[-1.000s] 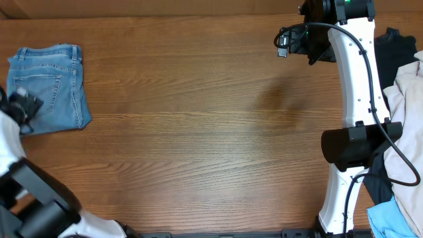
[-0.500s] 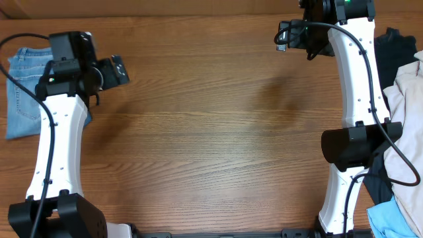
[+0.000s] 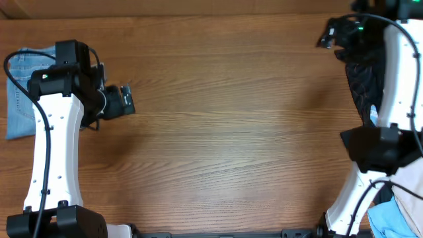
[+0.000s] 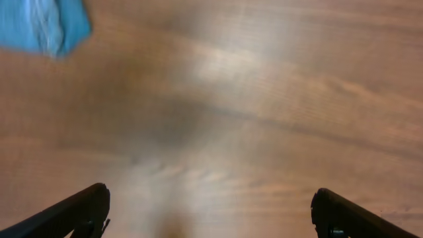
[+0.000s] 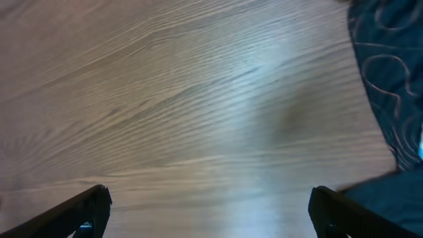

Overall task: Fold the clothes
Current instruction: 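Release the jeans and withdraw the left gripper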

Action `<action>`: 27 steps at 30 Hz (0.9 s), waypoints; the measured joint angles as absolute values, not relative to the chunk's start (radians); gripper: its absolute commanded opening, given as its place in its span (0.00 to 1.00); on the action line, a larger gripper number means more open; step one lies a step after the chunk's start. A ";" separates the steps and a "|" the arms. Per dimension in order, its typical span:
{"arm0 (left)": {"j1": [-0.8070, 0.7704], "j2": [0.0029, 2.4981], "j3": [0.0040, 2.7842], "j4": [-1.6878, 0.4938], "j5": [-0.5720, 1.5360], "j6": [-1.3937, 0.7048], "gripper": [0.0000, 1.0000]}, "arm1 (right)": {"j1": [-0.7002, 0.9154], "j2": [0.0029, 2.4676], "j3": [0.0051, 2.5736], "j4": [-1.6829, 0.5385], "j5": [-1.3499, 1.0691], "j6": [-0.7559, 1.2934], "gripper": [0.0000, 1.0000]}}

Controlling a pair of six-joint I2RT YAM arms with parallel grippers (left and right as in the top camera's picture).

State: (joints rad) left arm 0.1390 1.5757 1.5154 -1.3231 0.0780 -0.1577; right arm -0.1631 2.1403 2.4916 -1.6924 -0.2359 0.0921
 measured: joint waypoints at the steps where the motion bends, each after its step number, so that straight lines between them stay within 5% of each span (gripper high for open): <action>1: 0.139 1.574 1.515 -1.345 0.070 -0.160 1.00 | -0.163 2.091 2.454 -1.696 -0.236 0.093 1.00; 8: 0.139 1.429 1.431 -1.337 0.048 -0.165 1.00 | -0.143 1.761 2.083 -1.653 -0.221 0.088 1.00; 16: 0.139 0.939 1.131 -1.150 0.049 -0.165 1.00 | -0.136 1.407 1.489 -1.187 -0.201 0.078 1.00; 22: 0.139 0.618 0.971 -1.090 0.048 -0.165 1.00 | -0.135 0.920 1.065 -0.963 -0.190 0.065 1.00; 27: 0.139 0.589 0.898 -1.068 0.031 -0.165 1.00 | -0.135 0.735 0.934 -1.001 -0.177 0.062 1.00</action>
State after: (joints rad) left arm 0.1390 0.5888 0.8978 -1.0676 0.0307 -0.1654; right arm -0.1349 0.7345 0.9344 -1.0012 -0.1768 0.0624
